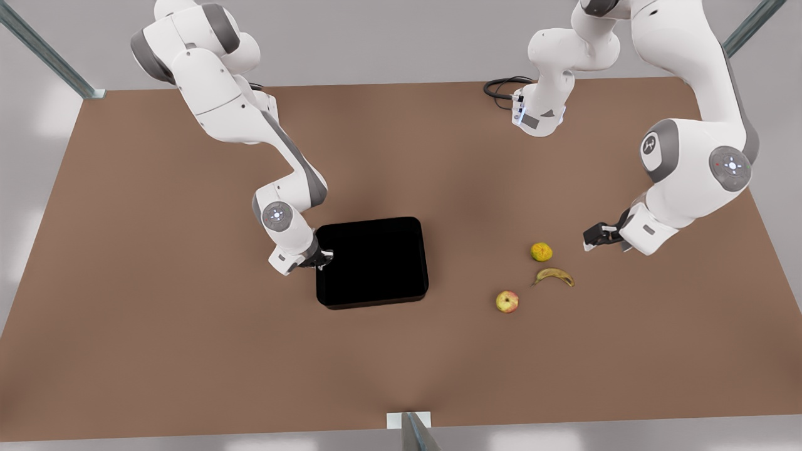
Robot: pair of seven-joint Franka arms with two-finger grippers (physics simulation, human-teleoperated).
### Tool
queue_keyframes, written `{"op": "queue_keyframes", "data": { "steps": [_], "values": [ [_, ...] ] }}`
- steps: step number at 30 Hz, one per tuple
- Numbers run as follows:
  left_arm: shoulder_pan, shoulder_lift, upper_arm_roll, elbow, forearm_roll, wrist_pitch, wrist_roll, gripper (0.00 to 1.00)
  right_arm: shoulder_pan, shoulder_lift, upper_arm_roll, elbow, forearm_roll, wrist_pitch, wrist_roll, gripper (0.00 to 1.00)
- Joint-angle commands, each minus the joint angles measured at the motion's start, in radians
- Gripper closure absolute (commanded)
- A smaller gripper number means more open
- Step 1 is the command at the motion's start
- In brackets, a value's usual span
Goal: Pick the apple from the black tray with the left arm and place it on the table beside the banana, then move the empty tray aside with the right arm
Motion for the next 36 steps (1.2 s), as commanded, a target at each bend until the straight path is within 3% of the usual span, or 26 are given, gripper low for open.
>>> {"op": "queue_keyframes", "data": {
  "steps": [1,7,11,14,17,26,36],
  "values": [
    [0.0,-0.002,-0.002,0.001,0.001,0.0,0.057,0.0,-0.001,-0.014,-0.001,0.001,-0.006,-0.036,-0.041,0.85],
    [0.0,-0.005,-0.005,0.001,0.023,0.001,0.058,0.0,-0.057,-0.178,-0.005,0.012,-0.006,-0.256,-0.194,0.86],
    [0.0,-0.005,-0.034,0.001,0.038,0.003,0.058,0.0,-0.198,-0.291,-0.01,0.054,-0.002,-0.467,-0.459,0.86],
    [0.001,-0.004,-0.032,0.001,0.053,0.004,0.058,0.0,-0.316,-0.297,-0.013,0.149,0.026,-0.597,-0.673,0.86],
    [0.001,-0.004,-0.032,0.001,0.055,0.014,0.058,0.0,-0.402,-0.29,-0.008,0.192,0.014,-0.605,-0.826,0.86],
    [0.001,-0.002,-0.031,0.001,0.053,0.014,0.058,0.0,-0.52,-0.173,-0.033,0.321,-0.121,-0.602,-1.079,0.86],
    [0.001,-0.004,-0.031,0.001,0.053,0.014,0.06,0.0,-0.52,0.132,-0.143,0.456,-0.118,-0.589,-1.068,0.86]
  ]
}}
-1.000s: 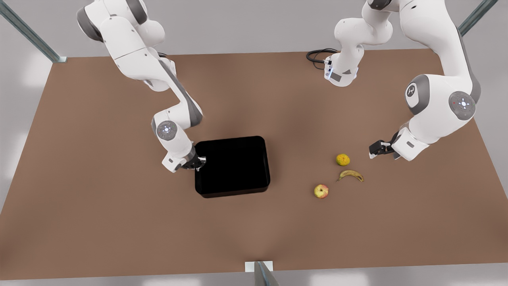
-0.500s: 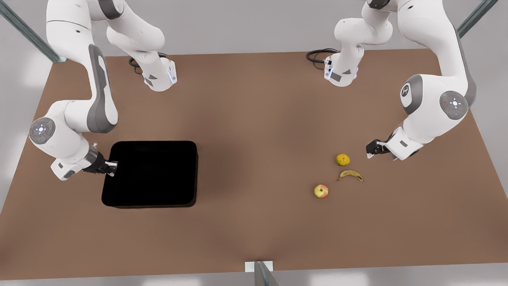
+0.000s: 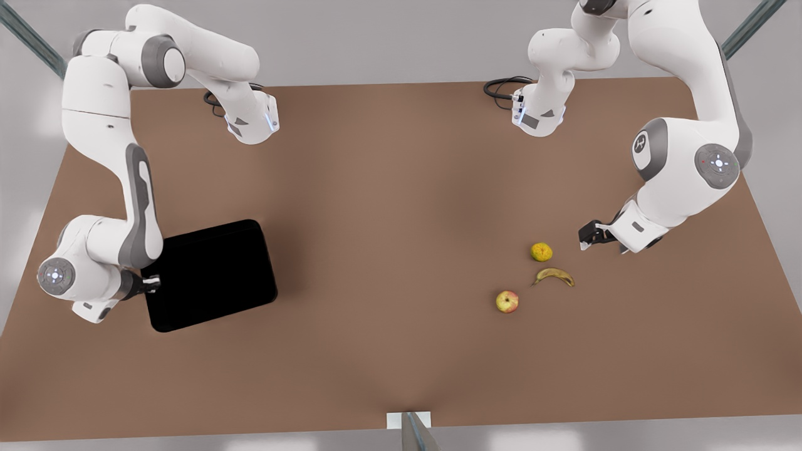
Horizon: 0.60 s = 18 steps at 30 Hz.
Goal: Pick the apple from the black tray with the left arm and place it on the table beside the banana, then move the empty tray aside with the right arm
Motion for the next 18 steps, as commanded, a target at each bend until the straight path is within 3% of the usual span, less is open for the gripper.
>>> {"op": "queue_keyframes", "data": {
  "steps": [1,4,6,7,12,14,16,18],
  "values": [
    [0.001,-0.002,0.0,0.001,0.001,0.0,0.008,0.0,0.0,0.042,-0.005,0.021,-0.01,0.001,-0.256,0.85],
    [-0.001,0.0,-0.002,0.001,0.001,0.0,0.008,0.0,0.0,0.068,-0.005,0.026,-0.01,0.001,-0.256,0.75],
    [0.001,0.0,0.0,0.001,0.001,0.0,0.007,0.0,0.0,0.068,-0.005,0.026,-0.01,0.001,-0.255,0.56],
    [-0.001,0.001,0.0,0.001,0.001,0.0,0.008,0.0,0.0,0.068,-0.005,0.027,-0.006,0.001,-0.252,0.36],
    [0.001,0.0,0.0,0.001,0.002,0.0,0.008,0.0,0.01,0.025,0.001,0.066,0.0,-0.021,-0.241,0.03],
    [-0.001,-0.003,0.0,0.001,0.002,0.0,0.008,0.0,0.028,-0.102,0.038,0.084,0.087,-0.131,-0.203,0.0],
    [-0.001,-0.003,-0.002,0.001,0.002,-0.001,0.008,0.0,0.03,-0.217,0.153,0.083,0.093,-0.243,0.046,0.0],
    [-0.001,-0.003,-0.002,0.001,0.001,0.0,0.008,0.0,0.076,-0.266,0.214,0.083,0.095,-0.286,0.319,0.0]
  ]
}}
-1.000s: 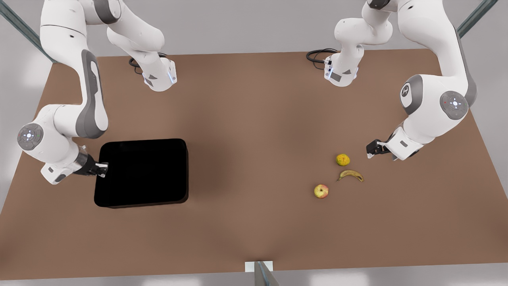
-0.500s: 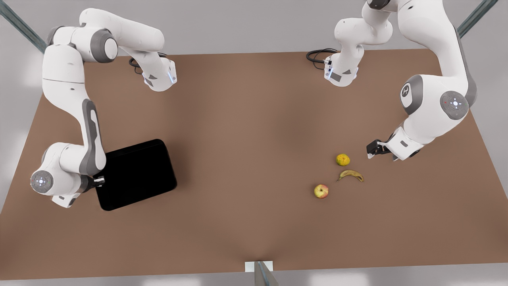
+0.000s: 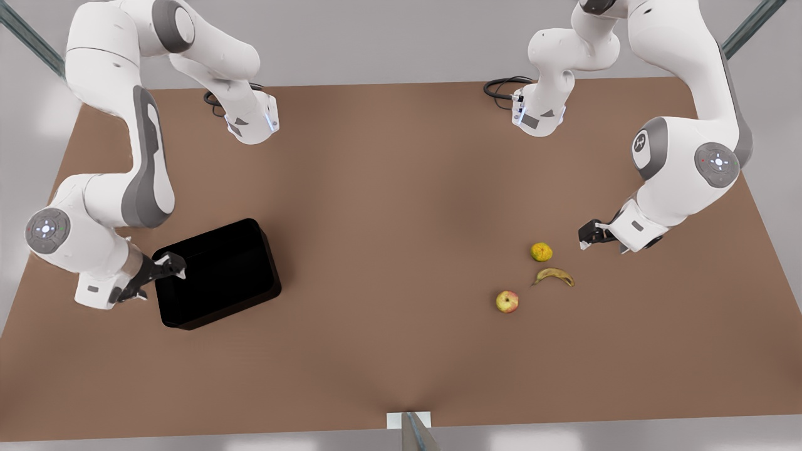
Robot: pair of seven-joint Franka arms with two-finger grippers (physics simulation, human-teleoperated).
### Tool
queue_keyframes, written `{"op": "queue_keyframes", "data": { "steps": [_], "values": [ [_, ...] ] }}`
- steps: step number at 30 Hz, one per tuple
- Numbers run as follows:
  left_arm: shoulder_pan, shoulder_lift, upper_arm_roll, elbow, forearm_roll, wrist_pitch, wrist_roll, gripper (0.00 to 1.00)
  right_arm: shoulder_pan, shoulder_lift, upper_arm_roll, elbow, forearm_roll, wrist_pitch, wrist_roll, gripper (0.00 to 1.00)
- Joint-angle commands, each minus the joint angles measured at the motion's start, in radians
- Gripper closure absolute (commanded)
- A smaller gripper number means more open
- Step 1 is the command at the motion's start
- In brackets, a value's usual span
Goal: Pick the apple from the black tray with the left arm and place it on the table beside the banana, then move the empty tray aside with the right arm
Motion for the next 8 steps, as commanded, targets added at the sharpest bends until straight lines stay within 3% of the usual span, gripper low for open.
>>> {"op": "queue_keyframes", "data": {
  "steps": [1,8],
  "values": [
    [0.0,0.0,0.0,0.001,0.0,0.0,0.002,0.0,0.018,-0.052,0.076,0.002,0.023,-0.156,0.518,0.0],
    [0.0,0.0,0.0,0.001,0.002,0.0,0.002,0.0,0.008,-0.058,0.071,0.002,0.027,-0.19,0.541,0.0]
  ]
}}
